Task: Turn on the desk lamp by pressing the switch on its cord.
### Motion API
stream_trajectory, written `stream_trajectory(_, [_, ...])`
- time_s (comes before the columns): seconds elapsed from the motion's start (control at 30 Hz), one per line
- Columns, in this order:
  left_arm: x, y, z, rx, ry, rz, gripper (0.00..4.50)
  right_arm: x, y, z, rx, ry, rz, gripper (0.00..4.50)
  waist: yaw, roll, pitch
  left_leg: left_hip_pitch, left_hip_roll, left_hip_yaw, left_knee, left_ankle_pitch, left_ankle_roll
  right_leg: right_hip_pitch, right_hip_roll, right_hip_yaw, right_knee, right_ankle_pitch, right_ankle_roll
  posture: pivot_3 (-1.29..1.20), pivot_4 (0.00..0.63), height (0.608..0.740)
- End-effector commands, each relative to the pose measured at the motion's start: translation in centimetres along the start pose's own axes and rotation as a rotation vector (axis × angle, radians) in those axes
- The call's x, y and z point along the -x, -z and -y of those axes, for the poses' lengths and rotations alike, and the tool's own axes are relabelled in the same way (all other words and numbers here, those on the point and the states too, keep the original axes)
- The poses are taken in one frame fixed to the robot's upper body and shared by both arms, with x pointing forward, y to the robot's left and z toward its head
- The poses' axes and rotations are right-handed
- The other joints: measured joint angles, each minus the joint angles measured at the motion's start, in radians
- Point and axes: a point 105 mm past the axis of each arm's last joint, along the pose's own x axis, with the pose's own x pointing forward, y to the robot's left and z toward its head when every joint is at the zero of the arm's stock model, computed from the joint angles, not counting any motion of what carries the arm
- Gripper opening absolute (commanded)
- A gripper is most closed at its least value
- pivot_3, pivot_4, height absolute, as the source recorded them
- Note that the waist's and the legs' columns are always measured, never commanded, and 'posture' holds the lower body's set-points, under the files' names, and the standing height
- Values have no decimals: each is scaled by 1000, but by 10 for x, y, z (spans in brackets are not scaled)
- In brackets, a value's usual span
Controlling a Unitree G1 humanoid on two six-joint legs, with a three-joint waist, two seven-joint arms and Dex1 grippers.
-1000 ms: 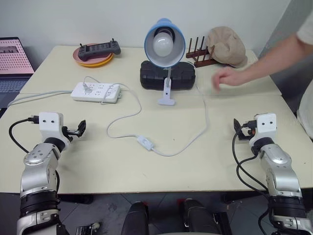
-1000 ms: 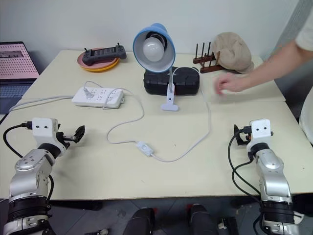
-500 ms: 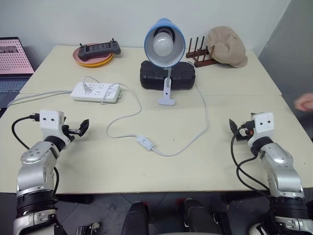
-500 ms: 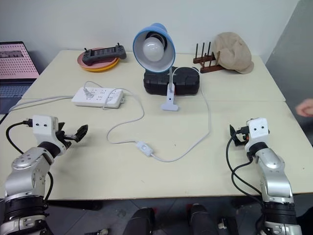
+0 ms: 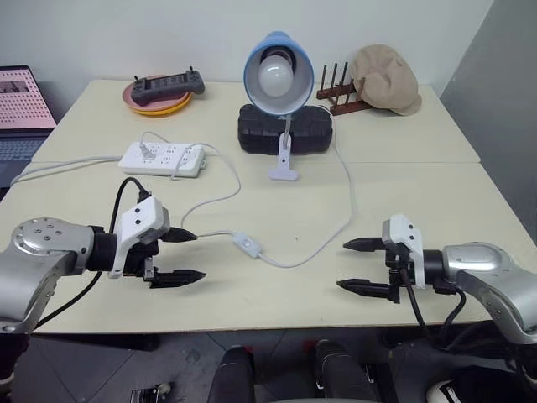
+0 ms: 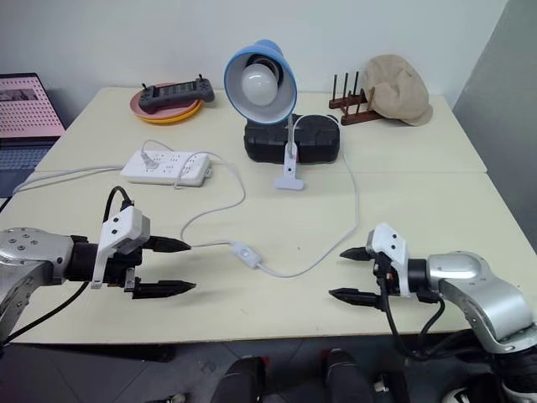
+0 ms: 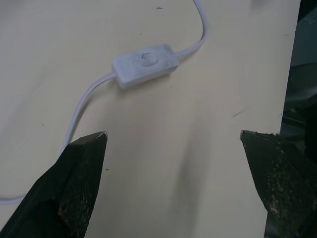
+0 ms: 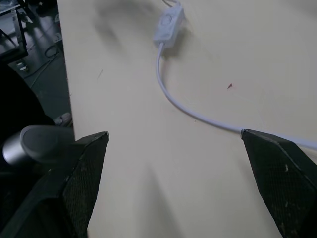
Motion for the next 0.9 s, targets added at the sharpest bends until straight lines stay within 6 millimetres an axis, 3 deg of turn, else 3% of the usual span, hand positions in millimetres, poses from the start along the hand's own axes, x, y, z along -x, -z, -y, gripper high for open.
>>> stream_trajectory(0.03, [8, -5, -7, -21, -63, 19, 4500, -24, -5, -7, 60, -38, 33, 4489, 0, 0, 0, 0, 0, 0, 0, 0, 0, 0, 0, 0, 0, 0, 0, 0, 150, 740])
stream_trajectory(0.17, [13, -2, 7, -5, -41, 17, 4500, -55, -10, -4, 84, -20, 59, 4489, -6, 0, 0, -3, 0, 1, 0, 0, 0, -2, 0, 0, 0, 0, 1, 0, 150, 740])
stream_trajectory(0.33, [20, 1, 8, 26, -93, 22, 4500, -90, -23, 5, 75, 48, 95, 4489, -7, 0, 0, -3, 1, 0, -2, 0, 0, -4, 1, -1, 2, -1, 1, 0, 150, 740])
stream_trajectory(0.57, [29, 7, 20, 70, -121, 21, 4500, -123, -41, 0, 64, 15, 111, 4489, -11, 0, 0, -3, 1, 1, -1, 0, 0, -4, 1, 0, 2, -1, 0, 0, 150, 740])
stream_trajectory(0.8, [34, 8, 18, 80, -159, 20, 4500, -142, -37, -13, 68, -33, 66, 4489, -10, 0, 0, -3, 2, 0, -2, 0, 0, -4, 2, -1, 2, -1, 0, 0, 150, 740])
stream_trajectory(0.9, [34, 7, 19, 82, -163, 25, 4500, -150, -32, -6, 97, 33, 42, 4489, -13, 0, 0, -2, 2, 1, -1, 0, 0, -4, 1, 0, 2, -1, 0, 0, 150, 740])
